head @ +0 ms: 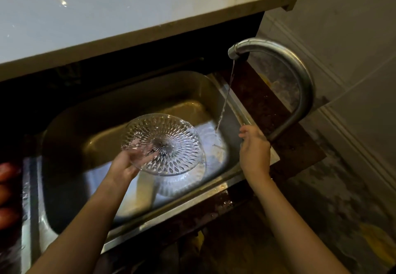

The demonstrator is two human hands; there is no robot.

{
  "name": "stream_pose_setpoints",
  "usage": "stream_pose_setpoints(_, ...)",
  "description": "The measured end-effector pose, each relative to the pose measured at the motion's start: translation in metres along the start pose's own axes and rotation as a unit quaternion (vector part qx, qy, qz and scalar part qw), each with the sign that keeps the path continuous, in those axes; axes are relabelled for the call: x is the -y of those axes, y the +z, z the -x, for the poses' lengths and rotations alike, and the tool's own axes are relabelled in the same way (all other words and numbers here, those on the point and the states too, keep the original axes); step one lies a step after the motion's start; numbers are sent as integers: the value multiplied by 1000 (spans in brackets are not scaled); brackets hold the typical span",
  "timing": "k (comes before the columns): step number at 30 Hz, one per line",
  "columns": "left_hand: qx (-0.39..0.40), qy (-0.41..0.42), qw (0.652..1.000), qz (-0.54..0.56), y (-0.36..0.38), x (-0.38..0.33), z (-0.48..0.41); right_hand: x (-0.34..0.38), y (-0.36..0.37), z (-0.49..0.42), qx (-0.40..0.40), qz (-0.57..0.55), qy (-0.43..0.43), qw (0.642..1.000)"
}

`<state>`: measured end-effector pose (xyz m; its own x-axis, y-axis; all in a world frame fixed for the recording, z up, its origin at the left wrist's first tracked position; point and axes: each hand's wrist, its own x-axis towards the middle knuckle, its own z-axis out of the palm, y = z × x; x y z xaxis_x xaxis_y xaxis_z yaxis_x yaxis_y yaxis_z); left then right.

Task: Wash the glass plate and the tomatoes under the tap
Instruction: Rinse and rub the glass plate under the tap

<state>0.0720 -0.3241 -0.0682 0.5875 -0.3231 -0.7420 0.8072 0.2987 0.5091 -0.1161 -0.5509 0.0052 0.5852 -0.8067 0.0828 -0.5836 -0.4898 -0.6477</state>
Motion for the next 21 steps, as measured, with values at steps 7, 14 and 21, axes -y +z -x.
stream_pose_setpoints(7, -82, -10, 996, 18, -40, 14, -22, -1, -1, 7, -24, -21, -46, 998)
stream_pose_setpoints(14, -94, -12, 995, 28, -59, 26, -27, -4, 5, 16, -61, -56, -34, 996)
stream_pose_setpoints(21, -135, -20, 969, -208, -79, 27, -31, -1, 12, 19, -97, -70, -33, 992)
